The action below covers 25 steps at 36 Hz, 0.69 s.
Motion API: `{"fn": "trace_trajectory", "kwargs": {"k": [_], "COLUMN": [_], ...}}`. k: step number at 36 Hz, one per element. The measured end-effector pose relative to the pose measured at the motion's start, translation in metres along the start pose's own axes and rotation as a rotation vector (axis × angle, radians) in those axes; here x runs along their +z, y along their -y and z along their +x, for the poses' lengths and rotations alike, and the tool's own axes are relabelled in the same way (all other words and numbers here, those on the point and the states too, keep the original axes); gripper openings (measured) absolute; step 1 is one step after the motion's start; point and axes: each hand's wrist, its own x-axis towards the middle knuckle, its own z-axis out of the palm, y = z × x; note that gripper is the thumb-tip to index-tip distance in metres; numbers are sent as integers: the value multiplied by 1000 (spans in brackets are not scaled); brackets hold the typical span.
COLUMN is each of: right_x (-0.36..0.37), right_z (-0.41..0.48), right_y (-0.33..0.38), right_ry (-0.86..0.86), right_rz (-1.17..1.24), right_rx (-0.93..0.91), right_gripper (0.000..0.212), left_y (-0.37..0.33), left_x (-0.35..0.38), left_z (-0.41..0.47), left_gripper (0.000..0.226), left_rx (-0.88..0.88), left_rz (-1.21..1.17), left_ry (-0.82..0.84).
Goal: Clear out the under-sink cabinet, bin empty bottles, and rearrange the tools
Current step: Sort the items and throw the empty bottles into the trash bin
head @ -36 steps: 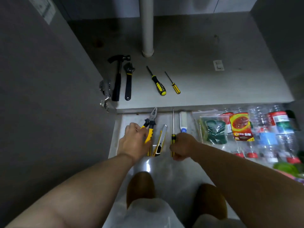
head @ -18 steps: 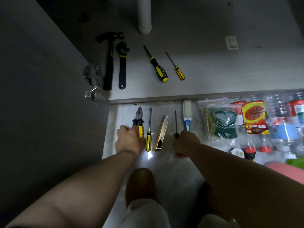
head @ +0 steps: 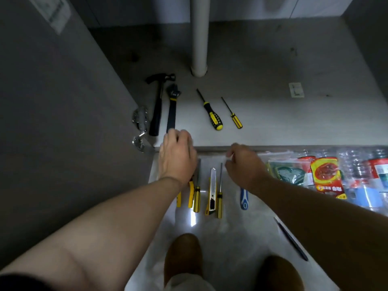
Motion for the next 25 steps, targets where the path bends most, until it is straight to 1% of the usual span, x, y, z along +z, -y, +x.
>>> {"fn": "trace_trajectory", "kwargs": {"k": [3,5,7,9,11,13,15,17,20,23,25], "right_x": [-14,-22,-29,-32,-31,-27,-23,-18,-11,-8,-9], "right_z": [17,31,44,55,65,75,81,84,83,78,72], "right_y": [15,27,39,49,54,54,51,46,39,33,29], "right_ry": [-82,-96,-101,-77,-24,8,6,-37,-130,-135,-131], "right_rz": [10,1,-43,-105,-184,-243,-273,-301,-350,-339,-293], "right_rx": [-111,-132,-141,-165,-178,-181,-185,-206,-233,-158,-108], "right_gripper": [21,31,42,55,63,59,54,52,45,42,43], "left_y": [-3,-2,1,6,11,16,19,21,24,22,19], "left_x": [-7,-8,-8,-6,-2,2,6,11,14,14,12], "left_z": [33,56,76,93,106,114,118,118,119,124,129], "left_gripper": [33,51,65,68,69,63,52,47,47,54,52], "left_rx": [-100,-218,-344,-461,-569,-626,-610,-568,-563,-609,-656], "left_rz": [22,16,-17,-40,-62,-47,20,82,109,69,29], "left_ry": [-13,30,57,67,87,89,70,63,62,85,67]}}
